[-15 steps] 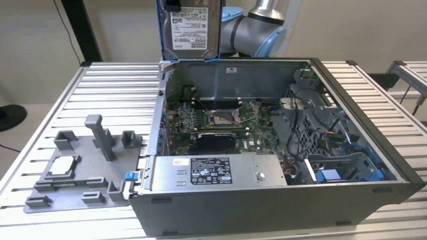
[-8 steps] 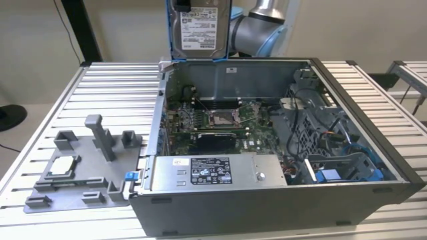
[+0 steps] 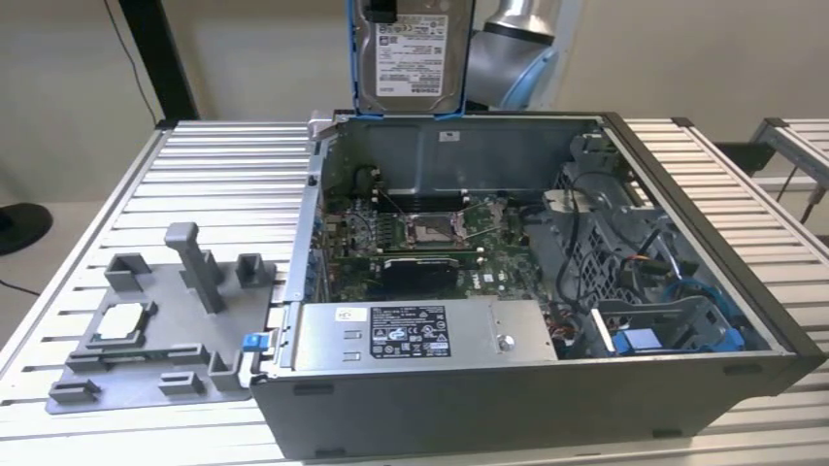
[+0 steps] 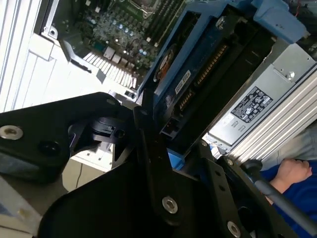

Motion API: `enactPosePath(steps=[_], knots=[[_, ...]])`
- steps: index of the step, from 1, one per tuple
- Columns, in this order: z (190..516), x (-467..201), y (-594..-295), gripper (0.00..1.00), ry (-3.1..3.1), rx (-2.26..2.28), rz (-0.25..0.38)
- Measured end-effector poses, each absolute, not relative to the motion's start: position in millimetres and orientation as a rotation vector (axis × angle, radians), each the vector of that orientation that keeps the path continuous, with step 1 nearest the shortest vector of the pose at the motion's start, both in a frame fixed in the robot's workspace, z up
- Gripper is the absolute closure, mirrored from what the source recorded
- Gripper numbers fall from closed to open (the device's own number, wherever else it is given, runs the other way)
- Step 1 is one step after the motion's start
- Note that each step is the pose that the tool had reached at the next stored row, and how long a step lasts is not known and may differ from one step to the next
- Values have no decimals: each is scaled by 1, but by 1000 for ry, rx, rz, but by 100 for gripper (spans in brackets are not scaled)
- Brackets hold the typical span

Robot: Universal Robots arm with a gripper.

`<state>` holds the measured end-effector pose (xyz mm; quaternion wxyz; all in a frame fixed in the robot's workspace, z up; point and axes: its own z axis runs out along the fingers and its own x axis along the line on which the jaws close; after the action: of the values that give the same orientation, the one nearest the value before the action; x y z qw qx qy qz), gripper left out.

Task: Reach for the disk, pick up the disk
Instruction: 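Pick up the disk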

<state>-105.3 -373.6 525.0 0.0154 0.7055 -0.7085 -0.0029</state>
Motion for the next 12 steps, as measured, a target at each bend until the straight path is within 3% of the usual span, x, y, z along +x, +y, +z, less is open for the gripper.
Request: enactPosePath(steps=[12], knots=[[525,-72,-374,100,-2204,2195,-9]])
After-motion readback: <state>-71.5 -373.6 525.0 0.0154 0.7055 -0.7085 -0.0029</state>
